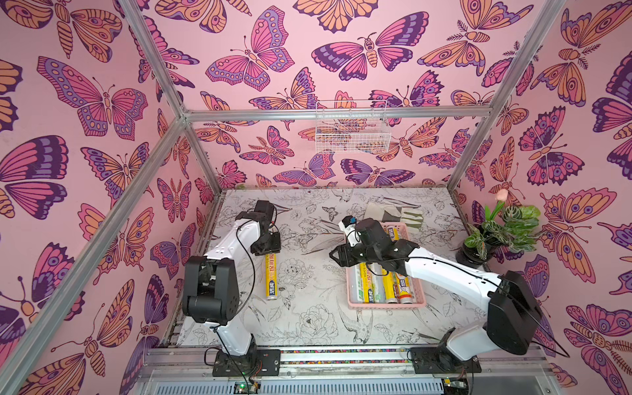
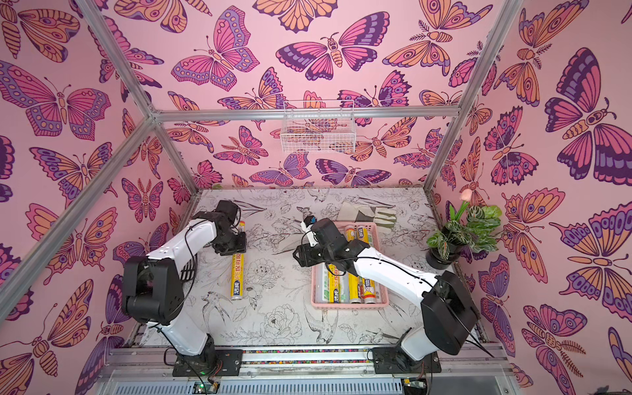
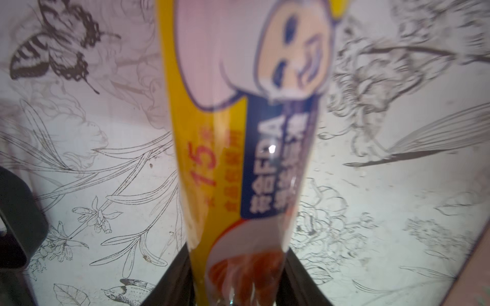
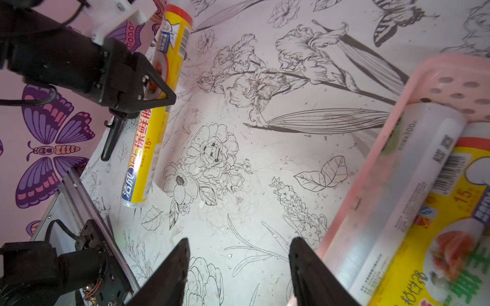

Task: Put the plastic wrap into the basket
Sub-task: Pick up the plastic wrap from the center of the board, then place the plastic wrap in the basket.

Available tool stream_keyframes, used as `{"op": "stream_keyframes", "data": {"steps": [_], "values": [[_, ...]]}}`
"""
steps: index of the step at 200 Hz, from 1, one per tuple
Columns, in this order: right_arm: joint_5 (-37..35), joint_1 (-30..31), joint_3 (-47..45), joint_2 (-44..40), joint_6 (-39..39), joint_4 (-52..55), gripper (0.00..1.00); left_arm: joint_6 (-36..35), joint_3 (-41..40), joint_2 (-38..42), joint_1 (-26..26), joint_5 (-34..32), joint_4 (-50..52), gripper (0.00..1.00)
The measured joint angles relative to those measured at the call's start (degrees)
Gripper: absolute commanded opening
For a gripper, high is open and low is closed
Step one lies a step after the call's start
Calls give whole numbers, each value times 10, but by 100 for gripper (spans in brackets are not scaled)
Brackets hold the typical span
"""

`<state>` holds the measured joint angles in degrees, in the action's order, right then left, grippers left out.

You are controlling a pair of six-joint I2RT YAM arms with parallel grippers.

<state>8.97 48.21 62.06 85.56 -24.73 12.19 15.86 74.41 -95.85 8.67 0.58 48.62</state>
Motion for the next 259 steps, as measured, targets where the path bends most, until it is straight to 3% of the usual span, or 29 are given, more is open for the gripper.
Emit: {"op": "stream_keyframes", "data": {"steps": [55, 162, 259], "values": [[-88, -10, -64, -89, -8, -25, 65, 77, 8, 81, 60, 81, -58, 24], [-239, -25, -151, -235, -9, -62, 67, 207, 8, 85, 186, 138, -208, 22], [-254, -62, -161, -252, -35, -52, 68, 283, 9, 22, 297, 145, -325, 21]]}}
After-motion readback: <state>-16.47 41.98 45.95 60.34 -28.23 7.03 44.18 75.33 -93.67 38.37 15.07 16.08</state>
